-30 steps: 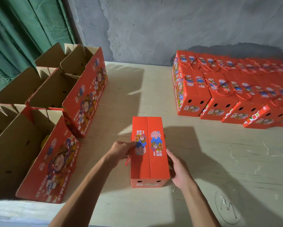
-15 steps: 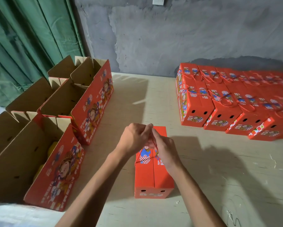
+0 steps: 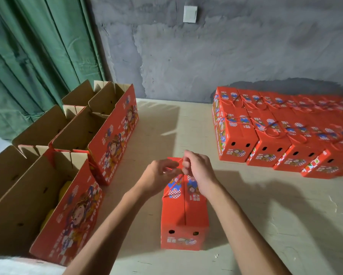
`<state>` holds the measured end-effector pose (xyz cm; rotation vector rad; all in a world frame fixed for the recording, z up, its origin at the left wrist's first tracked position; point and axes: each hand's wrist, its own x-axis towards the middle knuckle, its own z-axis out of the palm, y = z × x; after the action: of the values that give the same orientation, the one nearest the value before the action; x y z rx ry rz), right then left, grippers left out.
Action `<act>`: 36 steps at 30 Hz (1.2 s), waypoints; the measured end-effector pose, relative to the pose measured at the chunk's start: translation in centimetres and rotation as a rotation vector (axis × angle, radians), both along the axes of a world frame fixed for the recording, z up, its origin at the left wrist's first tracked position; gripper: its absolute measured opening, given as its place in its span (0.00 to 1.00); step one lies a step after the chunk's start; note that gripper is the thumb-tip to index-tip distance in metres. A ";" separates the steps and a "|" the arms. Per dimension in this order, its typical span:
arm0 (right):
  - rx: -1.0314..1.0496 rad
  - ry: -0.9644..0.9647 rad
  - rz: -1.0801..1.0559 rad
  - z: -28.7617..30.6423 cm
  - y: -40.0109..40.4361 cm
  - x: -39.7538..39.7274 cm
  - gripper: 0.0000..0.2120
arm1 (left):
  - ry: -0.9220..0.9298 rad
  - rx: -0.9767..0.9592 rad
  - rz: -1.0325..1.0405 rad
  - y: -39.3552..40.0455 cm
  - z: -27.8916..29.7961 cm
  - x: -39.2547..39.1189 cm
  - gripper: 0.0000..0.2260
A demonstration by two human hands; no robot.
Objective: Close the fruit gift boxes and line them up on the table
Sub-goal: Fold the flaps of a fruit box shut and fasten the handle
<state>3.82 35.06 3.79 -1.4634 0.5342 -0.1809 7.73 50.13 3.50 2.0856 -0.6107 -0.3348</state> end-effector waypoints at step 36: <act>-0.253 -0.023 -0.024 6.8 -21.5 29.4 0.11 | -0.283 0.075 0.006 -21.1 -6.0 22.8 0.26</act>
<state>33.20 13.56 10.57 -1.6992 0.5243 -0.2922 30.56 29.02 -2.48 2.2254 -0.7689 -0.0583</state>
